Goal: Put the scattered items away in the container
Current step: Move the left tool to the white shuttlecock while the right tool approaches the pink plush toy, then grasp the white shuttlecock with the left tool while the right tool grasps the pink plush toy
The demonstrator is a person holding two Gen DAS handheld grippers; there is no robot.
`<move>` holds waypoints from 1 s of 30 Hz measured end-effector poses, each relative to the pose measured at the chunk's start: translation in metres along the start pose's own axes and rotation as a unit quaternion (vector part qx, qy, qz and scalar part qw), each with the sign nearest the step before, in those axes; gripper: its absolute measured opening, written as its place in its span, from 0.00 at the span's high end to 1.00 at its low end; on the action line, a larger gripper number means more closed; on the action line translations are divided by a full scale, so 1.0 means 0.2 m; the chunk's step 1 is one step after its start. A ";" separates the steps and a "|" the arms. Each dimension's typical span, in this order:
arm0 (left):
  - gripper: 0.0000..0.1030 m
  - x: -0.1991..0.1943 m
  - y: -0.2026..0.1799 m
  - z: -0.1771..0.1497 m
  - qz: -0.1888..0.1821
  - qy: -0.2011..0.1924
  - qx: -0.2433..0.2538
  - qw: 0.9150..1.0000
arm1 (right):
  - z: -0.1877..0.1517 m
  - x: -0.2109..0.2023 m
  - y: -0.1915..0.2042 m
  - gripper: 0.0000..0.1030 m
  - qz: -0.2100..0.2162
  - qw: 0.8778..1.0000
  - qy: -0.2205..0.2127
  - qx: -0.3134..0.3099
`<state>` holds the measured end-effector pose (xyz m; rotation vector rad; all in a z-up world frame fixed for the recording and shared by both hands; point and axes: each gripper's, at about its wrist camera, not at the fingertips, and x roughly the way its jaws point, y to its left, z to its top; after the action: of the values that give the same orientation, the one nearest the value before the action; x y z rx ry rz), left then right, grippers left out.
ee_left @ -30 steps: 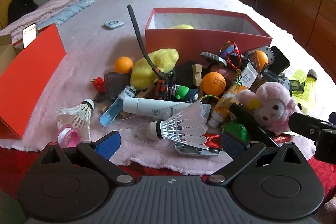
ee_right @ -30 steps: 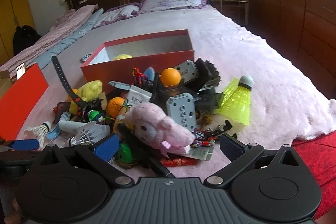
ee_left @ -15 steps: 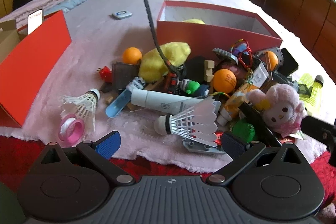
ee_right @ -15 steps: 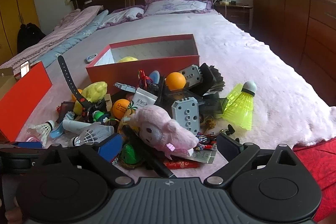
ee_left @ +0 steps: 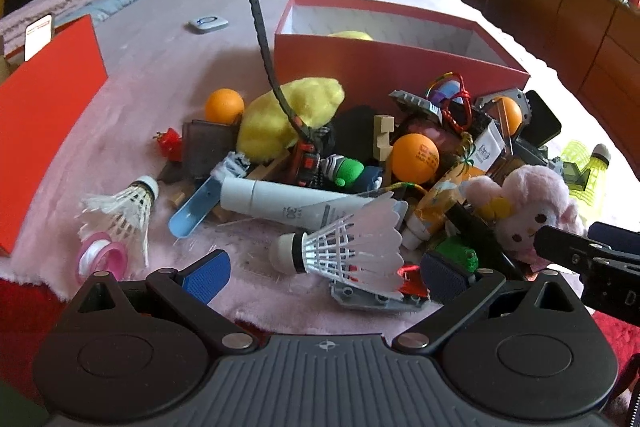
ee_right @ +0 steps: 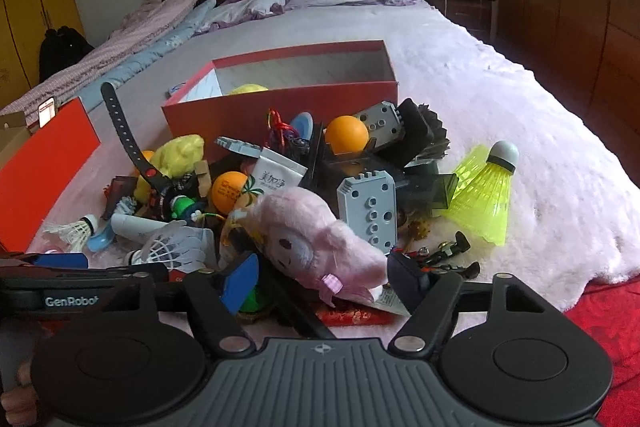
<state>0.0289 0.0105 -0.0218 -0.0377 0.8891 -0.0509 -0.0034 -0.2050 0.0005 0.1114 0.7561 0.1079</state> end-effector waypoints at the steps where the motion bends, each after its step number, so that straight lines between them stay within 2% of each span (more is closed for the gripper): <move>1: 0.01 0.01 0.00 0.00 0.002 -0.002 0.002 1.000 | 0.00 0.01 0.00 0.29 -0.003 1.000 -0.001 -0.002; 5: 0.01 0.06 0.01 0.03 0.014 -0.009 0.010 1.000 | 0.01 0.03 0.00 0.29 -0.012 1.000 -0.007 -0.022; 11: 0.02 0.14 0.02 0.01 0.006 0.002 0.012 1.000 | 0.01 0.07 0.03 0.29 -0.006 0.999 -0.005 -0.044; 17: 0.14 0.20 0.03 -0.02 -0.003 0.007 0.018 1.000 | 0.02 0.12 0.05 0.29 -0.006 0.998 -0.004 -0.057; 19: 0.22 0.21 0.04 -0.01 -0.015 0.001 0.012 1.000 | 0.02 0.15 0.05 0.29 -0.004 0.998 -0.002 -0.057; 20: 0.23 0.20 0.04 -0.02 -0.018 -0.001 0.010 1.000 | 0.02 0.16 0.05 0.30 -0.002 0.998 0.000 -0.058; 21: 0.26 0.20 0.04 -0.02 -0.015 -0.003 0.011 1.000 | 0.02 0.18 0.06 0.31 0.000 0.998 0.001 -0.059; 22: 0.32 0.19 0.04 -0.01 -0.015 -0.006 0.013 1.000 | 0.01 0.19 0.06 0.37 0.001 0.998 0.003 -0.060; 23: 0.34 0.18 0.04 -0.01 -0.014 -0.008 0.014 1.000 | 0.01 0.20 0.06 0.40 0.004 0.998 0.005 -0.061; 25: 0.35 0.17 0.04 -0.01 -0.016 -0.013 0.015 1.000 | 0.00 0.20 0.06 0.50 0.015 0.998 0.007 -0.060; 27: 0.36 0.14 0.05 -0.01 -0.020 -0.019 0.013 1.000 | 0.00 0.19 0.07 0.55 0.019 0.998 0.006 -0.063; 30: 0.36 0.10 0.04 -0.01 -0.014 -0.038 0.022 0.999 | 0.00 0.18 0.07 0.56 0.018 0.998 0.001 -0.065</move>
<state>0.0397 0.0178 -0.0383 -0.0106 0.8113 -0.0945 0.0209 -0.1865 -0.0223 0.0007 0.7464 0.1909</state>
